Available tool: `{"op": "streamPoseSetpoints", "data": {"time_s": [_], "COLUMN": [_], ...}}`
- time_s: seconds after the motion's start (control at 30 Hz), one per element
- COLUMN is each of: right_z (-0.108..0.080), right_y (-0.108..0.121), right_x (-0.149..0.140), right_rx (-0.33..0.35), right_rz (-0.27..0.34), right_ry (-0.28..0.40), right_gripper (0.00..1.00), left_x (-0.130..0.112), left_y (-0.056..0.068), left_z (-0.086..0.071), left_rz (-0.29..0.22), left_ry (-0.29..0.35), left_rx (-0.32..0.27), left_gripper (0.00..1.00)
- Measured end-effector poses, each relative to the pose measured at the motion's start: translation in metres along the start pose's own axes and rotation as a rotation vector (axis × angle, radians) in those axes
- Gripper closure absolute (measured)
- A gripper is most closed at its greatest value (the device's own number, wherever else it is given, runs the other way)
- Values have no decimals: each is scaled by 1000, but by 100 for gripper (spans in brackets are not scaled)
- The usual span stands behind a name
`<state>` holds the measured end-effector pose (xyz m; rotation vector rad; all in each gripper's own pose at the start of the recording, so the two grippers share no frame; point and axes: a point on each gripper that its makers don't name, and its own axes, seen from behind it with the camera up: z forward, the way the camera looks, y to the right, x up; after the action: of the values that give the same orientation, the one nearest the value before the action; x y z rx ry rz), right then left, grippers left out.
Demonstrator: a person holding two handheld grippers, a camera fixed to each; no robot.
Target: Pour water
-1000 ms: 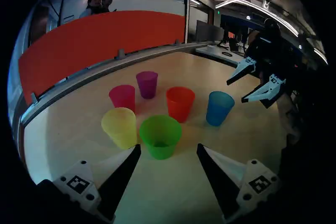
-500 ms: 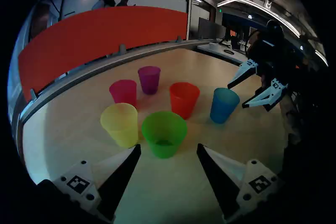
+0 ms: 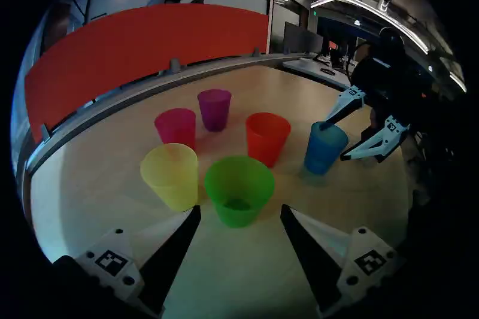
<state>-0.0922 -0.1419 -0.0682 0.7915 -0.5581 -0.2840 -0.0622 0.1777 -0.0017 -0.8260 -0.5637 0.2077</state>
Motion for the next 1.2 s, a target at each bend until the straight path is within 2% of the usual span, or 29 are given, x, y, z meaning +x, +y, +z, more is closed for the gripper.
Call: {"op": "streamPoseSetpoints", "data": {"time_s": [0.57,0.77,1.2], "right_z": [18,18,15], "right_y": [2,1,2], "right_x": [6,6,5], "right_rx": [12,16,16], "right_rz": [1,4,4], "right_ry": [4,6,0], "right_gripper": [2,8,8], "left_x": [2,2,6], "left_y": [-3,-4,-2], "left_z": [7,6,3], "left_rz": [-8,-9,-4], "left_ry": [4,8,14], "left_rx": [-7,-7,-10], "left_gripper": [1,1,1]}}
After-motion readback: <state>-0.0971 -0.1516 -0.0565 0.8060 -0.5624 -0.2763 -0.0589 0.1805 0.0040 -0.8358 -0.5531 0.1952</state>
